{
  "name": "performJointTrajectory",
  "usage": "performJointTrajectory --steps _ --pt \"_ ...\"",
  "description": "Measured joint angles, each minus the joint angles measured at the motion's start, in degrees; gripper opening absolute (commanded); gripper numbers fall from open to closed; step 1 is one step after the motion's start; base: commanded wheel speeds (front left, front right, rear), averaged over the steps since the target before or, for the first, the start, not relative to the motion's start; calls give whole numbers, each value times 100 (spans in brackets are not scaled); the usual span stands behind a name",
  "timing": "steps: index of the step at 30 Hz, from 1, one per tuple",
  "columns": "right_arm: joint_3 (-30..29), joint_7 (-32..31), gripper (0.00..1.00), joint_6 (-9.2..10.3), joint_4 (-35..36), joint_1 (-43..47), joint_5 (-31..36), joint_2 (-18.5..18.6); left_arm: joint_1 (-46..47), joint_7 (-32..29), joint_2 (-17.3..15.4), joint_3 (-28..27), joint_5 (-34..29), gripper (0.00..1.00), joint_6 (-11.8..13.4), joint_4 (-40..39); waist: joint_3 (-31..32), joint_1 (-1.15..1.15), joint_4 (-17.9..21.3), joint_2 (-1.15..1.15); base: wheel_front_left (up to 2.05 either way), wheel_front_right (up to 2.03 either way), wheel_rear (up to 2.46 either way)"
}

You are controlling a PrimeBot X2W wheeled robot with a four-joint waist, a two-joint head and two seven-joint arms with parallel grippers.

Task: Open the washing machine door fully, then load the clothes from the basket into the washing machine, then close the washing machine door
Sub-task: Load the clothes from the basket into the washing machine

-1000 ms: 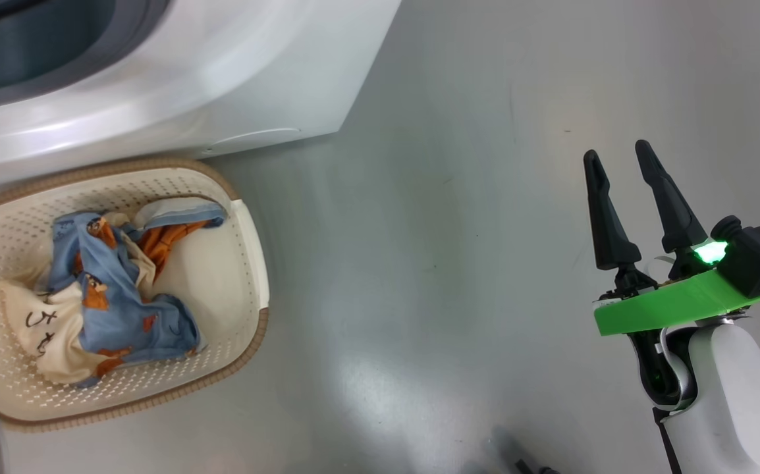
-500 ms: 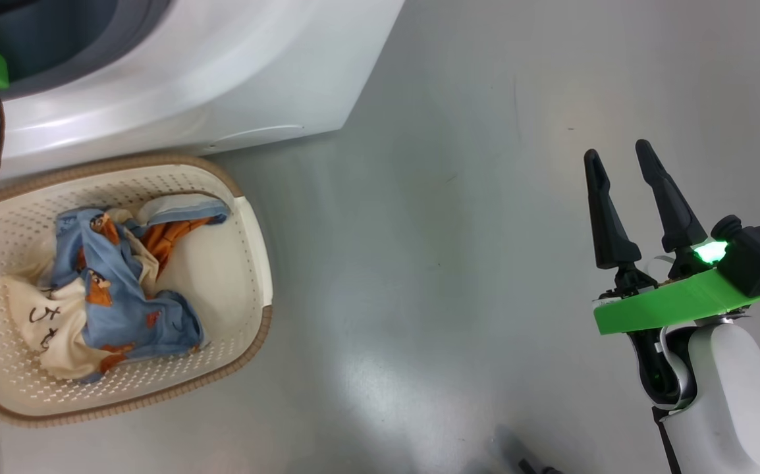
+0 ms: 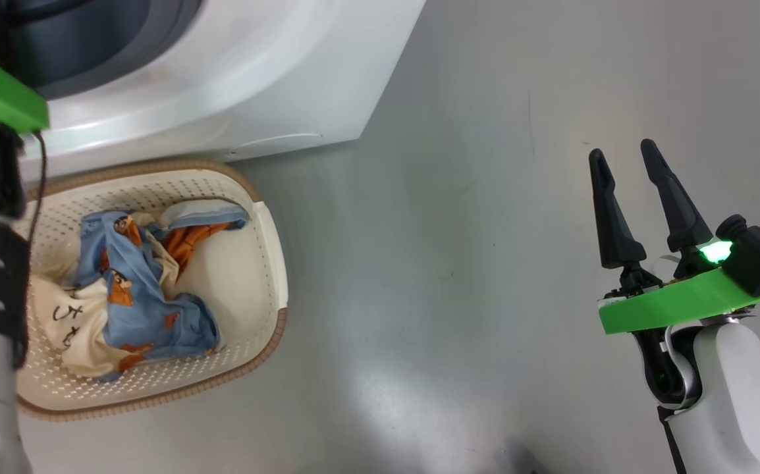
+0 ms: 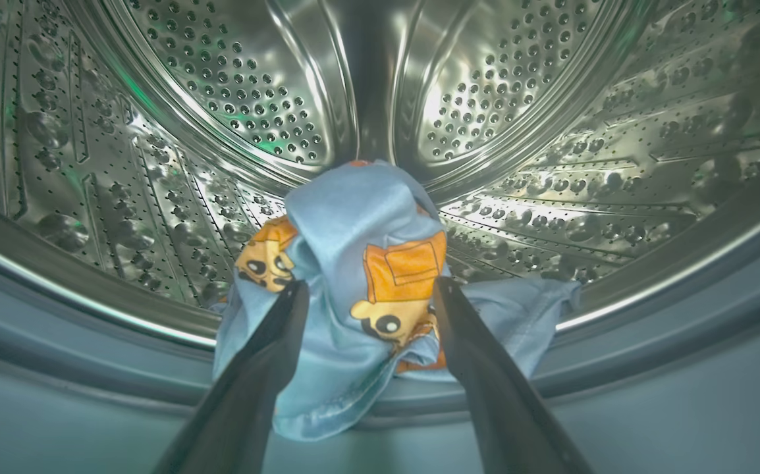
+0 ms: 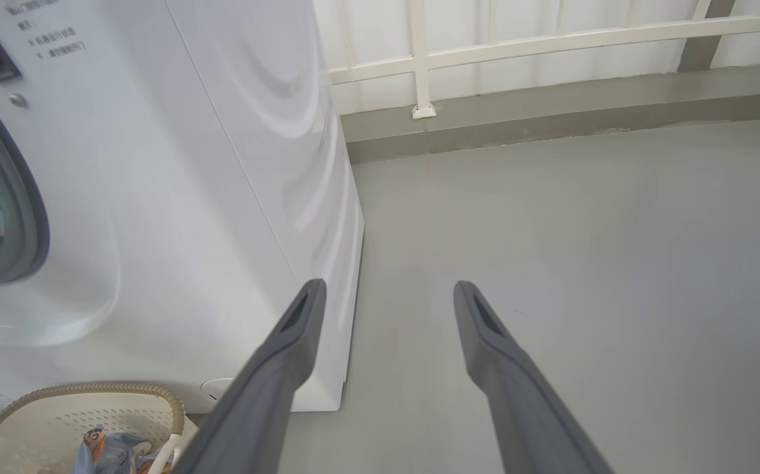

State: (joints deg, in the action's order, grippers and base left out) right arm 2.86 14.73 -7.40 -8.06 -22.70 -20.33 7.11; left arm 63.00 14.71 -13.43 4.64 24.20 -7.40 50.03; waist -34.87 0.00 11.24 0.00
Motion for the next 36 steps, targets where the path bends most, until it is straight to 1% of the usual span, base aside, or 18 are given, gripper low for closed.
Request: performJointTrajectory --steps 2,13,20,28,36 --pt "-2 0 100 0 0 1 0 14 -231 -1 33 -22 1 100 0 -210 44 0 -23 0 0 0 0" --pt "-36 0 100 0 -32 59 0 149 -1603 -1 218 -522 32 100 0 -1201 438 0 -181 0 0 0 0" --pt "-58 0 100 0 -54 291 0 201 -2262 -1 350 -636 -157 100 0 -1697 697 0 -280 0 0 0 0" --pt "-136 0 100 0 -59 308 0 256 -2814 -1 372 -691 -310 100 0 -2105 902 0 -349 0 0 0 0" --pt "-176 0 100 0 -92 606 0 304 -3557 -1 444 -723 -413 100 0 -2502 1197 0 -391 0 0 0 0"
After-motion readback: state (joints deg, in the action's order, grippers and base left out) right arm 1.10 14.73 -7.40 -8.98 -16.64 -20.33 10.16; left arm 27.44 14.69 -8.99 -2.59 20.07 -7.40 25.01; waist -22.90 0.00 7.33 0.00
